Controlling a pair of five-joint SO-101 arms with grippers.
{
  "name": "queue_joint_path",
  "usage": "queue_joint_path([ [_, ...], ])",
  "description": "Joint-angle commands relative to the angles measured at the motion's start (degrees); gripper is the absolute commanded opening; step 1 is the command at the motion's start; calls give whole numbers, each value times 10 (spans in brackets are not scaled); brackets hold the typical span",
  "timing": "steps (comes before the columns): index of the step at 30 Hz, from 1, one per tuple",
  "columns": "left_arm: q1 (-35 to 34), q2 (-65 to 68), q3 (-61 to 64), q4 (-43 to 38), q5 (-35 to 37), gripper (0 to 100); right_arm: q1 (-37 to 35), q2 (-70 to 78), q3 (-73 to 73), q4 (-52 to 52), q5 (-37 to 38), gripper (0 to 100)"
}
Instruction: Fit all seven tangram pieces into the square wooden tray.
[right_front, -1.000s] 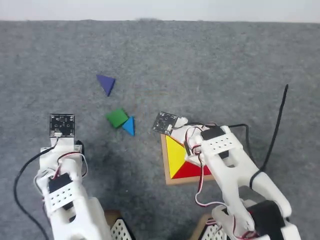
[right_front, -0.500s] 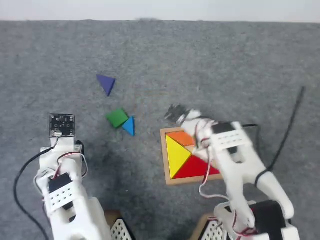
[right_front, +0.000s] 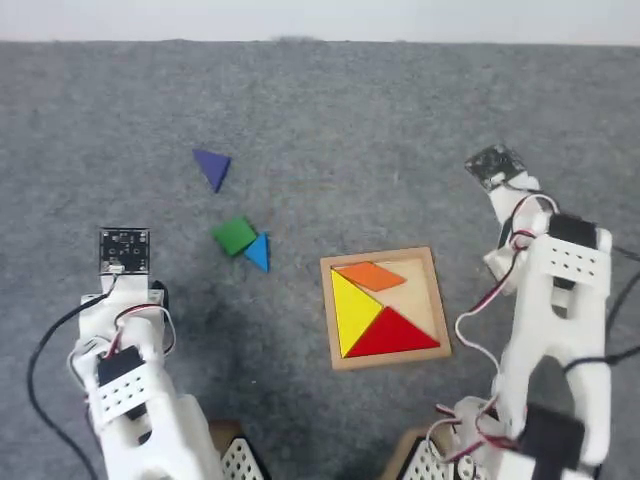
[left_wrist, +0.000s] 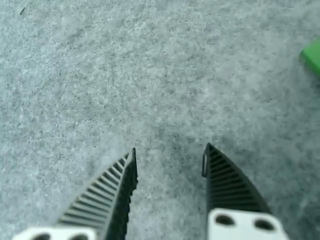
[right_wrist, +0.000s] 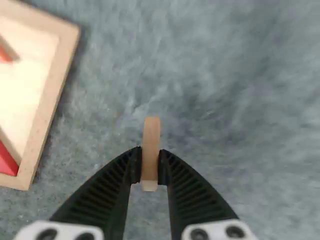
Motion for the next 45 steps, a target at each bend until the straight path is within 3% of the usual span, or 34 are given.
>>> queue_joint_path([
  [1, -2, -3, -5, -3, -3, 210, 23, 21, -7, -42, -47, 42],
  [5, -2, -3, -5, -3, -3, 210, 26, 14, -5, -41, -47, 188],
  [8, -2, -3, -5, -3, -3, 210, 7, -2, -7, -23, -40, 226],
  [13, -2, -3, -5, -3, -3, 210, -78, -45, -33, 29, -55, 187],
  [22, -2, -3, -5, -3, -3, 210, -285, -6, -41, 1, -239, 67],
  [27, -2, -3, -5, -3, -3, 210, -354, 80, -41, -62, -310, 24],
  [36, -2, -3, -5, -3, -3, 210, -327, 145, -26, -88, -313, 19],
  [45, -2, -3, -5, -3, -3, 210, -263, 76, 101, -117, -254, 19],
])
